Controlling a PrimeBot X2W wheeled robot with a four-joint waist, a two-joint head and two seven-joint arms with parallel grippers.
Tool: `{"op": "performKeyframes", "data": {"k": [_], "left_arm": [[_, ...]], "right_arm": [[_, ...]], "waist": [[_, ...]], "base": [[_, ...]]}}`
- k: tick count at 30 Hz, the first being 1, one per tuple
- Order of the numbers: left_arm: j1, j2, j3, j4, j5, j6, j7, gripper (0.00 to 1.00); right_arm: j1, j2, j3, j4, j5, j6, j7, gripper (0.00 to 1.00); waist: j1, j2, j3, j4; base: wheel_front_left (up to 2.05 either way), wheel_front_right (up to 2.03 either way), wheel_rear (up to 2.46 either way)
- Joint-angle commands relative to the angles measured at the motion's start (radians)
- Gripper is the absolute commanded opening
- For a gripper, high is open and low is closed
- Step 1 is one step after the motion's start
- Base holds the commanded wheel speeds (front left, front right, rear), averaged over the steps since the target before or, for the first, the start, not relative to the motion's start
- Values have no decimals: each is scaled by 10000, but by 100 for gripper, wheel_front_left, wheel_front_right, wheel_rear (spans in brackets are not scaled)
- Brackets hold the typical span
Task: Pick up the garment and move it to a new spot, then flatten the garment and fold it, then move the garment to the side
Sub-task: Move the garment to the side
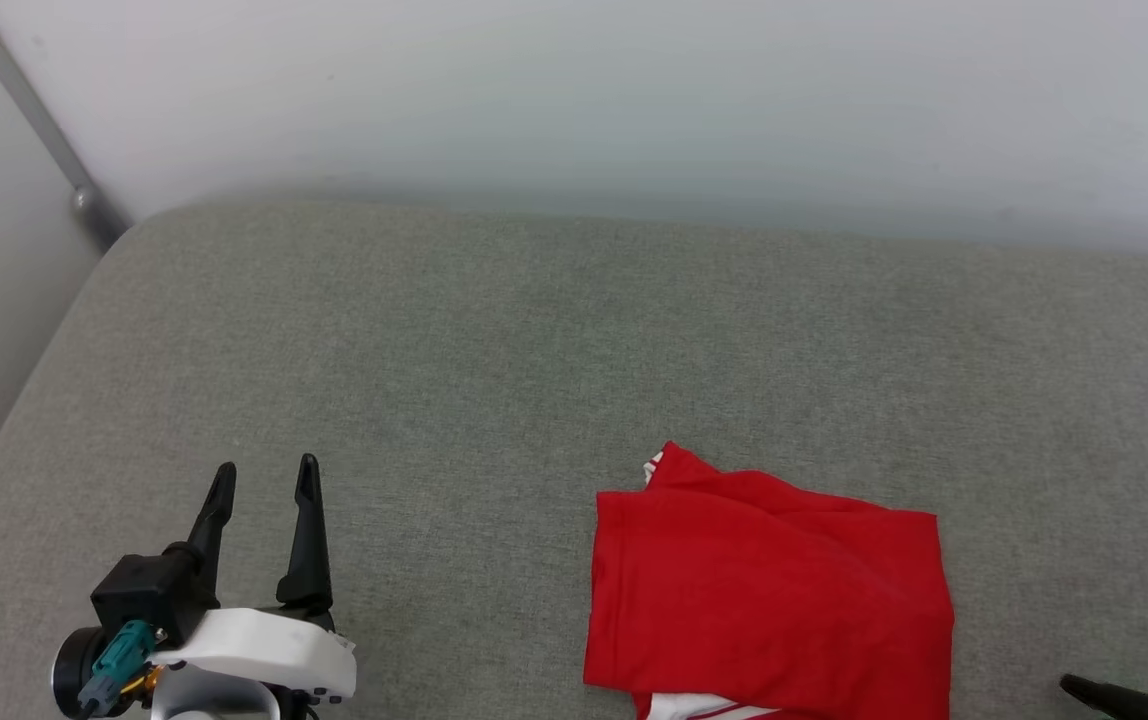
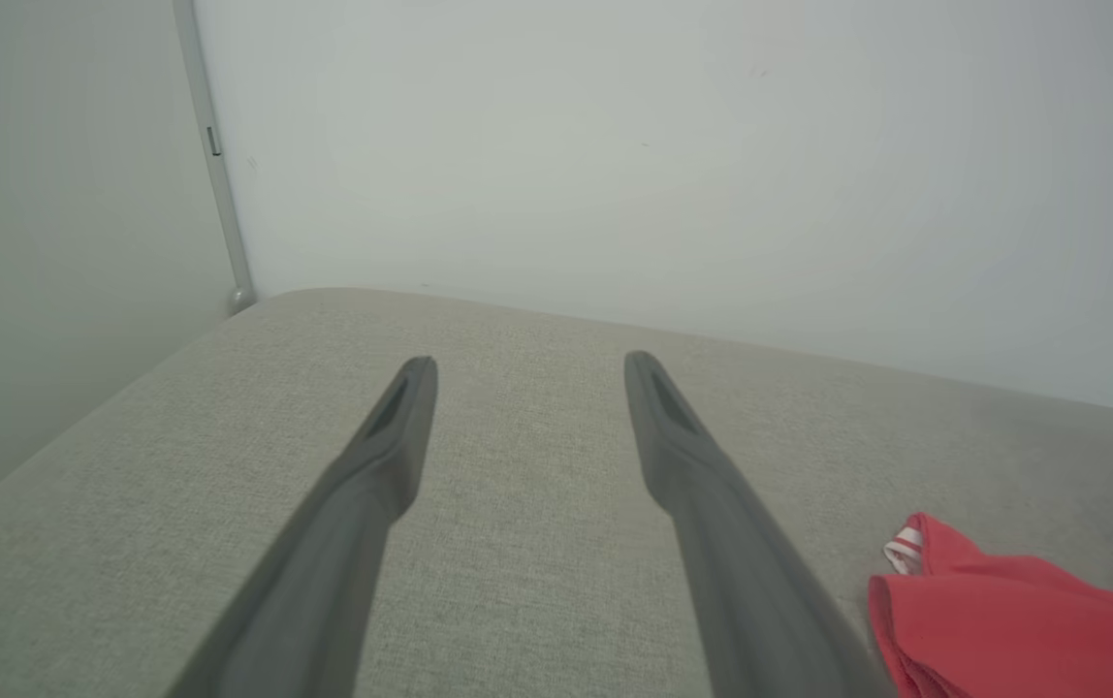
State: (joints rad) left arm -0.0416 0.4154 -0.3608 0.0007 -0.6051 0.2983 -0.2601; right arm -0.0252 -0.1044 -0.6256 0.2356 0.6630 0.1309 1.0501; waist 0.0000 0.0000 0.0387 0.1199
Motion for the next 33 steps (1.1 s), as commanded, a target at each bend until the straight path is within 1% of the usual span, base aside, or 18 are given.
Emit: {"op": "performKeyframes", "data": {"k": [1, 4, 6, 7, 12, 16, 17, 18, 19, 20, 23, 26, 29, 33], "left_arm": [[-153, -69, 78, -12, 102, -82, -63, 100], [-237, -174, 194, -9, 224, -189, -64, 100], [-317, -244, 262, 7, 298, -271, -65, 100], [-335, -283, 283, 31, 343, -328, -65, 100], [-518, -410, 338, 121, 523, -515, -66, 100], [-512, -554, 352, 170, 681, -663, -65, 100], [-540, -585, 371, 182, 699, -678, -66, 100], [-569, -618, 382, 199, 741, -713, -66, 100], [-590, -647, 405, 211, 763, -755, -64, 100], [-596, -667, 430, 232, 770, -768, -60, 100], [-531, -693, 513, 303, 847, -845, -57, 100], [-416, -695, 583, 373, 880, -897, -57, 100], [-279, -678, 612, 428, 923, -949, -56, 100], [-211, -631, 634, 398, 942, -1027, -47, 100]], "right_arm": [[-449, 192, -242, 122, 351, -4, 530, 100], [-1010, 495, -420, 499, 904, -4, 1317, 100], [-1352, 547, -333, 803, 1204, -4, 1496, 100], [-1498, 563, -179, 1147, 1552, -4, 1567, 100], [-2000, 565, 1032, 2608, 2830, -6, 1240, 100], [-2194, 572, 2060, 3083, 3493, -6, 798, 100], [-2210, 572, 2224, 3071, 3581, -4, 657, 89], [-2228, 572, 2396, 3028, 3647, -4, 549, 41], [-2239, 573, 2575, 2935, 3640, -4, 440, 8], [-2219, 573, 2748, 2788, 3552, -4, 311, 0], [-2114, 544, 3167, 2160, 3199, -4, -88, 0], [-1901, 232, 3868, 1440, 2462, -4, -440, 0], [-1711, -322, 4793, 816, 1461, -4, -820, 0], [-1715, -1084, 6030, 235, 215, -4, -1361, 0]], "waist": [[0, 0, 220, 208], [0, 0, 378, 328], [0, 0, 480, 399], [0, 0, 518, 429], [0, 0, 637, 557], [0, 0, 713, 603], [0, 0, 739, 614], [0, 0, 759, 620], [0, 0, 768, 616], [0, 0, 766, 605], [0, 0, 711, 535], [0, 0, 575, 363], [0, 0, 407, 93], [0, 0, 304, -522]], "base": [[0, 0, 0], [0, 0, 0], [0, 0, 0], [0, 0, 0], [0, 0, 0], [0, 0, 0], [0, 0, 0], [0, 0, 0], [0, 0, 0], [0, 0, 0], [0, 0, 0], [0, 0, 0], [0, 0, 0], [0, 0, 0]]}}
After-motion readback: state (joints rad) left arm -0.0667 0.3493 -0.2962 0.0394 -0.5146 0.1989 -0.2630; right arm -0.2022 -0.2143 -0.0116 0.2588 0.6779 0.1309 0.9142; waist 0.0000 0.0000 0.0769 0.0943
